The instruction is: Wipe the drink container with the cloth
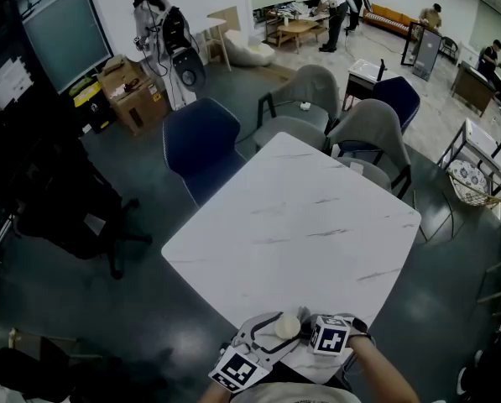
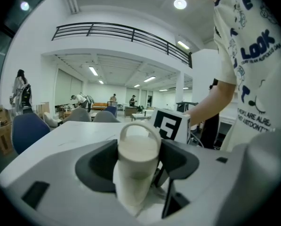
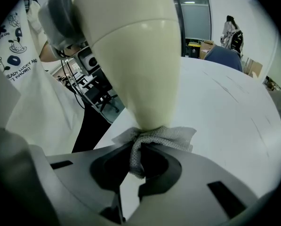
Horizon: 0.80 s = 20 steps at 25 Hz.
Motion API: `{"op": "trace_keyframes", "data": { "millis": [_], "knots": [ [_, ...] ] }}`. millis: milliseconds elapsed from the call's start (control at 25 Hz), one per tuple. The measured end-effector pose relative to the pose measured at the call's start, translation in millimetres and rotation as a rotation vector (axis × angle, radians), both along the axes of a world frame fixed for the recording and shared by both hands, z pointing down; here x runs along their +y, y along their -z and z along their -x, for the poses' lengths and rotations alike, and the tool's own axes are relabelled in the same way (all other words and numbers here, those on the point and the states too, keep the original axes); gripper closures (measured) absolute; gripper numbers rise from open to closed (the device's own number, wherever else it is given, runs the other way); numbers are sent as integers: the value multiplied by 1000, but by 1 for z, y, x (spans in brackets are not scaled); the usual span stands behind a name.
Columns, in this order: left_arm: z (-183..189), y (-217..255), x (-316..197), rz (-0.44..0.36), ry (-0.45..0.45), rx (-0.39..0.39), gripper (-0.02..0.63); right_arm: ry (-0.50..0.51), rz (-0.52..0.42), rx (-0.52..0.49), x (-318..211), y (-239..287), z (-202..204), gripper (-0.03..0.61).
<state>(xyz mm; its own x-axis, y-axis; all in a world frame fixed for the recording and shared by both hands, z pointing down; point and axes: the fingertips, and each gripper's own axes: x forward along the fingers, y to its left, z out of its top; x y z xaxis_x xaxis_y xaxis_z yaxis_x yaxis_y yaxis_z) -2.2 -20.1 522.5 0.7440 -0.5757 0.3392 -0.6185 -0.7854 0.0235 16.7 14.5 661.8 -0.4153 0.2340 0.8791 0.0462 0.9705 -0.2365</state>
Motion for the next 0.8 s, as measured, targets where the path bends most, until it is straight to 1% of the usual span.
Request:
{"op": "trace_keyframes", "data": {
  "millis": [240, 360, 600, 800],
  "knots": [
    [-4, 0, 8, 13, -243, -7, 333, 30, 20, -9, 5, 9, -3, 532],
    [-5, 0, 11, 23, -342, -16, 333, 47, 21, -13, 5, 16, -4, 532],
    [-12, 1, 12, 45, -485, -36, 333, 108, 14, -14, 3, 34, -10, 532],
    [-11, 1, 14, 61, -563, -47, 333, 153, 7, -55, 1, 54, -10, 532]
  ]
}}
